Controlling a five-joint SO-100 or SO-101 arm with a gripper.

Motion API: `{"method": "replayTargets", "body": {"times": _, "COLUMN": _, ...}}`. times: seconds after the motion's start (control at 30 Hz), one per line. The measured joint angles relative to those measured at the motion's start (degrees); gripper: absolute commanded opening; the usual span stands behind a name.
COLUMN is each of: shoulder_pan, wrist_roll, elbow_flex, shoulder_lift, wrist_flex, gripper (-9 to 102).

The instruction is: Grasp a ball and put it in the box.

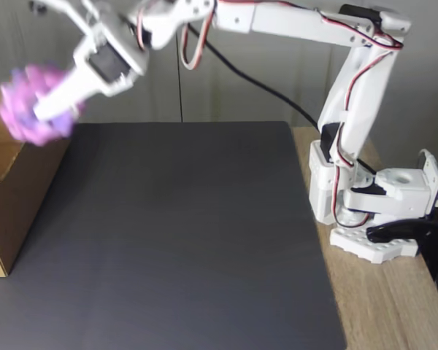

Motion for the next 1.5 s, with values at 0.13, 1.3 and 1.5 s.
{"method": "replayTargets", "body": {"times": 0.13, "shoulder_pan": 2.46, "wrist_roll": 0.09, "elbow_flex": -10.81, "shoulder_lift": -6.59, "wrist_flex": -0.35, "gripper": 16}}
{"method": "replayTargets", "body": {"times": 1.3, "shoulder_pan": 7.82, "wrist_roll": 0.18, "elbow_flex": -58.8, "shoulder_lift": -54.67, "wrist_flex": -16.52, "gripper": 29}}
{"method": "replayTargets", "body": {"times": 1.5, "shoulder_pan": 8.44, "wrist_roll": 0.53, "elbow_flex": -58.97, "shoulder_lift": -55.63, "wrist_flex": -16.52, "gripper": 41}}
